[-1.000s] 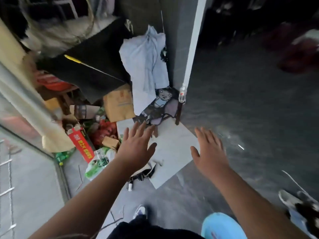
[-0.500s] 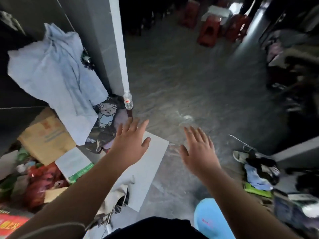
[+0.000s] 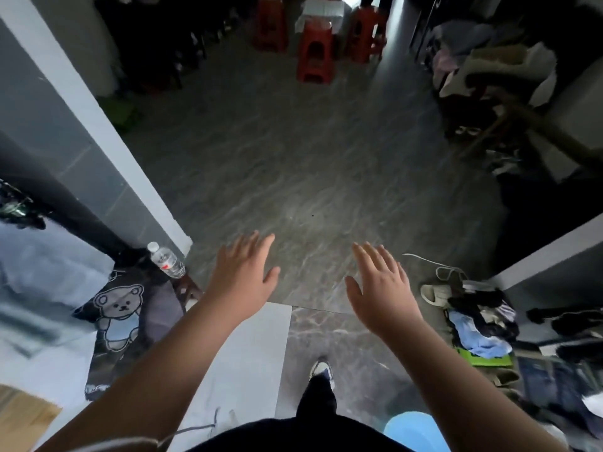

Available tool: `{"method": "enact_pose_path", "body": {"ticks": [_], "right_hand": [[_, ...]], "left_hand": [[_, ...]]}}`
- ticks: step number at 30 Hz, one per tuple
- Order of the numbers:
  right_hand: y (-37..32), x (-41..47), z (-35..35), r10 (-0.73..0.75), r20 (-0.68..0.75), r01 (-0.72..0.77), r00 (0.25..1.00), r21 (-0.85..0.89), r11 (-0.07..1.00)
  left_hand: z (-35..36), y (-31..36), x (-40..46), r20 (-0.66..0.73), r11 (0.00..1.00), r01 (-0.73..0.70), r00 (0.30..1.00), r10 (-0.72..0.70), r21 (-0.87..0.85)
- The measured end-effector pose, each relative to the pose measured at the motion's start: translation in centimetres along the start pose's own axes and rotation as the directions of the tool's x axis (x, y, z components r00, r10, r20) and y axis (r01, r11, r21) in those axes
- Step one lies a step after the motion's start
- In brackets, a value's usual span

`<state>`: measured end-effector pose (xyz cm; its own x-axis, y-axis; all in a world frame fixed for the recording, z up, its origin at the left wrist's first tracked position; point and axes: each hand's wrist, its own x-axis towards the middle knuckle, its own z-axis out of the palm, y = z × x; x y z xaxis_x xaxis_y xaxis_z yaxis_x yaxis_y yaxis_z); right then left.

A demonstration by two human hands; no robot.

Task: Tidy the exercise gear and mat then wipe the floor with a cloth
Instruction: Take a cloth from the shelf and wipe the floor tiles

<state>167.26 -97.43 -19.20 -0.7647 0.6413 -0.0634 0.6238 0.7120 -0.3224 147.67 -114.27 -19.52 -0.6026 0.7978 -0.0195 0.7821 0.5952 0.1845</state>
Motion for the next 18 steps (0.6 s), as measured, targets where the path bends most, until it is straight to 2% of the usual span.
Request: {"method": "enact_pose_path", "body": {"ticks": [8,14,18], "right_hand": [[-1.9,19.4,-2.2,-0.119,0.042,0.12,0.992,-0.017,0.993],[-7.3,33.5,-1.3,-0.237,0.085,0.243,0.968,-0.065,0.968],[-12.9,44.4,0.4,-0.289,0.126,0.299,0.949,-0.066,0.952]], "left_hand": [[-1.9,-4.0,15.4,-0.009,0.993,0.111,0.994,-0.111,-0.039],[-2.8,-12.0,25.9,0.027,0.983,0.183,0.983,-0.184,0.014],[-3.4,-18.9,34.7,0.023,0.976,0.216,0.976,-0.216,-0.013]]}}
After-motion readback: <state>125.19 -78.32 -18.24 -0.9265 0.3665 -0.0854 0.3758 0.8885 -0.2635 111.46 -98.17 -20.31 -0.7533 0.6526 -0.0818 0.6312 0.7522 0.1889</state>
